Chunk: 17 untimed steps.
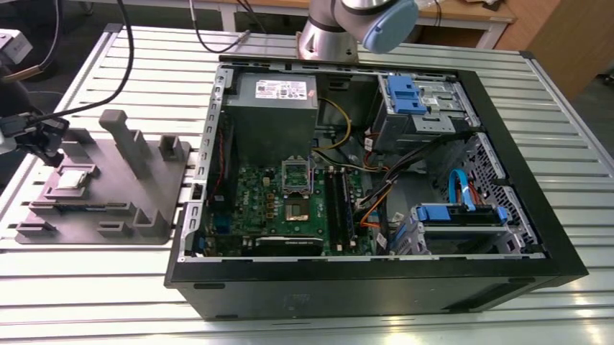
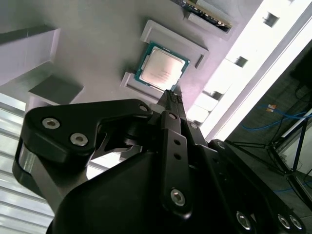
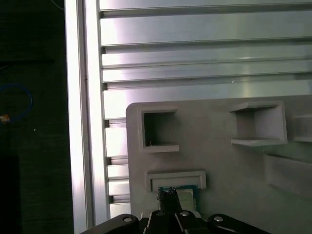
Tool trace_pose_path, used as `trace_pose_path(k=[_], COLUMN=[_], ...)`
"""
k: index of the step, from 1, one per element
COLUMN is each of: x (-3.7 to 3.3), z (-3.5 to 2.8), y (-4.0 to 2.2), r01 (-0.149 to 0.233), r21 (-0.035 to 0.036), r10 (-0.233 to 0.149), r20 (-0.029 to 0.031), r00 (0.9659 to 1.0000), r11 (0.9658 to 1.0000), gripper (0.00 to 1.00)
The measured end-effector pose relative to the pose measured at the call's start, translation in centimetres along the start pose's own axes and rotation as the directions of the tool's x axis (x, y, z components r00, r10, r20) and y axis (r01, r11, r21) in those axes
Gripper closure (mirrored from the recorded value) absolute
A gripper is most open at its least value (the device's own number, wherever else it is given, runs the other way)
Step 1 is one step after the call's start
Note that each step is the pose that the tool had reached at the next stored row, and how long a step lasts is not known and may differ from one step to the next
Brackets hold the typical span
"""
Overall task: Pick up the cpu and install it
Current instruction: 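Reach for the cpu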
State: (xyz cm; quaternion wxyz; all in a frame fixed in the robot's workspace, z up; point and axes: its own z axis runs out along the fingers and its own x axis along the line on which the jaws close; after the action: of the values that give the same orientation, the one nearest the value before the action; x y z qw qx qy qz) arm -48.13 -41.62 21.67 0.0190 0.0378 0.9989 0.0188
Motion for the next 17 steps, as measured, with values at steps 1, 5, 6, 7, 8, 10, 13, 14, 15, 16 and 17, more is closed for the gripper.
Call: trace_pose_path(k=[1, 5, 6, 7, 8, 10, 13, 14, 15, 16, 17], x=[-0.16, -0.67, -0.76, -0.84, -0.93, -1.15, -1.44, -1.52, -1.59, -1.65, -1.69], z=[0.05, 0.21, 0.24, 0.26, 0.28, 0.34, 0.44, 0.47, 0.49, 0.52, 0.55], y=[0.01, 0.01, 0.01, -0.01, -0.04, -0.11, -0.24, -0.28, -0.33, -0.39, -0.45], r01=[0.000, 0.000, 0.000, 0.000, 0.000, 0.000, 0.000, 0.000, 0.000, 0.000, 0.000], r21=[0.0006, 0.0037, 0.0050, 0.0063, 0.0076, 0.0099, 0.0129, 0.0138, 0.0148, 0.0156, 0.0164], r10=[0.000, 0.000, 0.000, 0.000, 0.000, 0.000, 0.000, 0.000, 0.000, 0.000, 0.000], r20=[-0.0013, -0.0047, -0.0053, -0.0057, -0.0065, -0.0080, -0.0099, -0.0104, -0.0109, -0.0113, -0.0116], r00=[1.0000, 1.0000, 1.0000, 1.0000, 1.0000, 1.0000, 1.0000, 0.9999, 0.9999, 0.9999, 0.9999], r11=[1.0000, 1.0000, 1.0000, 1.0000, 1.0000, 1.0000, 0.9999, 0.9999, 0.9999, 0.9999, 0.9999], gripper=[0.89, 0.89, 0.89, 0.89, 0.89, 0.89, 0.89, 0.89, 0.89, 0.89, 0.89])
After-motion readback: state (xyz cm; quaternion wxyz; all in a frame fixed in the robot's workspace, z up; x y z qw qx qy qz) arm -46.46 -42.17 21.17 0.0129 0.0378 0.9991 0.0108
